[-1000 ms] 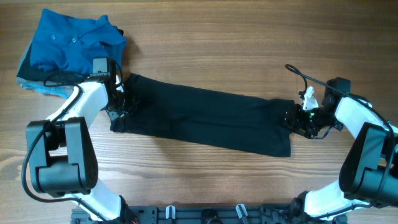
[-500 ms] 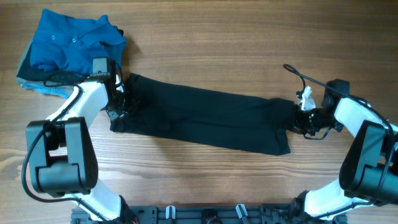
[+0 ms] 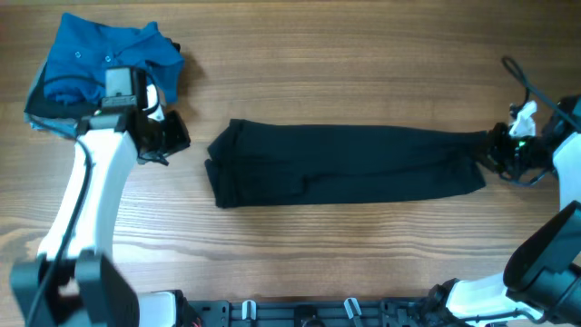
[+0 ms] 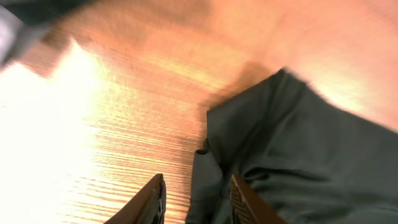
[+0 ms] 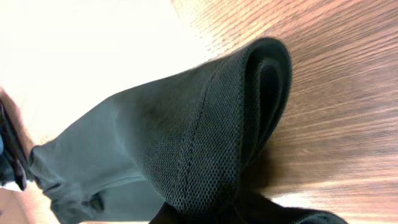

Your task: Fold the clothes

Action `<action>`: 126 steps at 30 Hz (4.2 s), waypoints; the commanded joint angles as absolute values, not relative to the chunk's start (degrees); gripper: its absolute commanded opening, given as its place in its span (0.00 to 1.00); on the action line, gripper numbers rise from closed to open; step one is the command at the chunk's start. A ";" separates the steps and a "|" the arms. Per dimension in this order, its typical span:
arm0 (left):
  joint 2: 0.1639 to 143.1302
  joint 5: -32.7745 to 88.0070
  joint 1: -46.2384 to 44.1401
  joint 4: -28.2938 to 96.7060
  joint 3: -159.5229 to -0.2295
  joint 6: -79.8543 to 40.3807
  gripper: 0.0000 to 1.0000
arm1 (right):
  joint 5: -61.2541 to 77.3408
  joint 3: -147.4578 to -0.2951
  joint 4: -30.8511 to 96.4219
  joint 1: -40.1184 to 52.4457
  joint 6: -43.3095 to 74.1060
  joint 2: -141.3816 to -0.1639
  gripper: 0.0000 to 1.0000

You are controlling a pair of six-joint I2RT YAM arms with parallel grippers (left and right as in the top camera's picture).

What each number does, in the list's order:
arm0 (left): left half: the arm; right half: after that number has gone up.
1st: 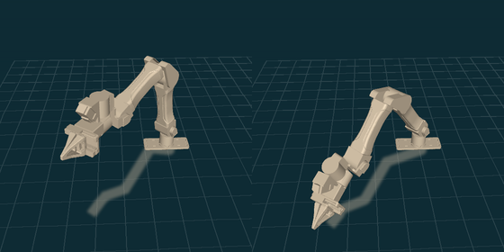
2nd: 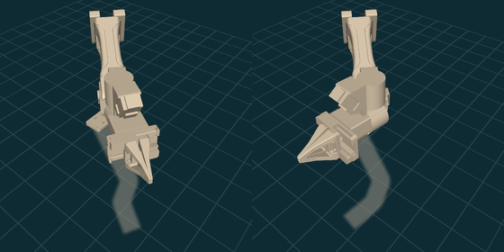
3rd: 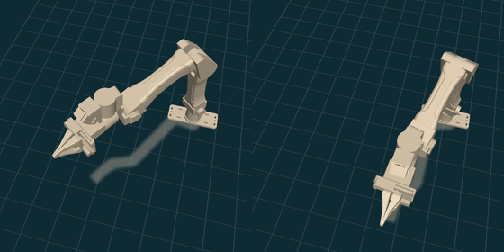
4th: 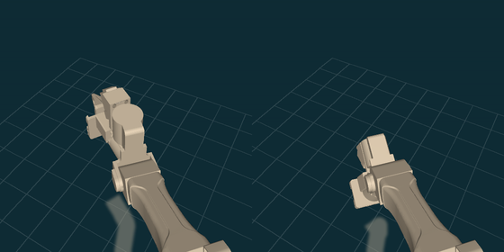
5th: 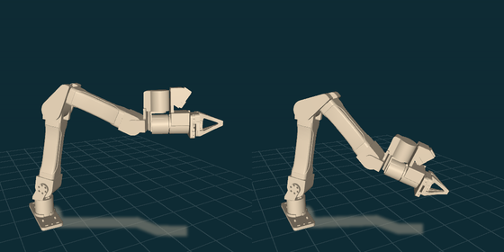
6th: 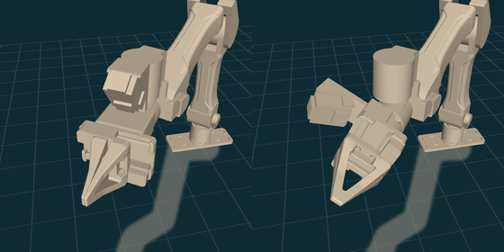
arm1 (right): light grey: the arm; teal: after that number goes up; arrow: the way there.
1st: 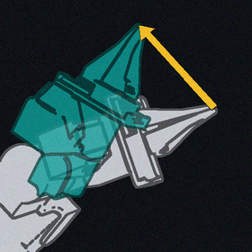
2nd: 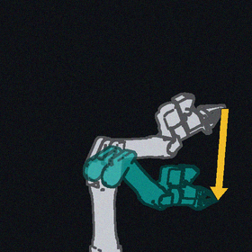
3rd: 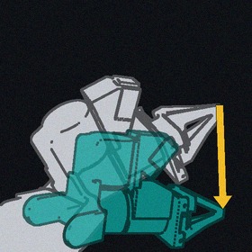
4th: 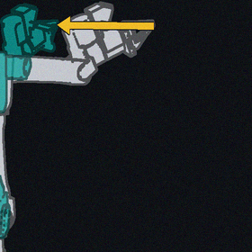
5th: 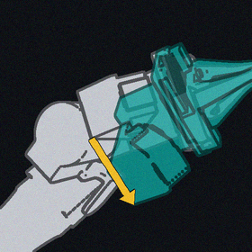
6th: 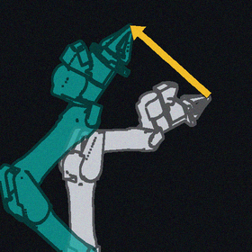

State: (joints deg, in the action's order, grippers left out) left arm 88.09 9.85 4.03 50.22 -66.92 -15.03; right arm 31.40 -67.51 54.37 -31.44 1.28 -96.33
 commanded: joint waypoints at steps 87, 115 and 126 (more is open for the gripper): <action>87.81 19.66 0.16 45.60 -58.15 -6.15 1.00 | 20.80 -71.24 53.25 7.94 17.12 -99.42 0.07; 108.55 32.56 -4.12 29.65 -55.81 -6.28 0.66 | 20.78 -67.37 51.81 7.94 15.66 -108.18 0.10; 108.55 21.69 -9.37 33.39 -55.81 -20.21 0.94 | 20.32 -67.37 51.42 7.94 18.17 -108.25 0.11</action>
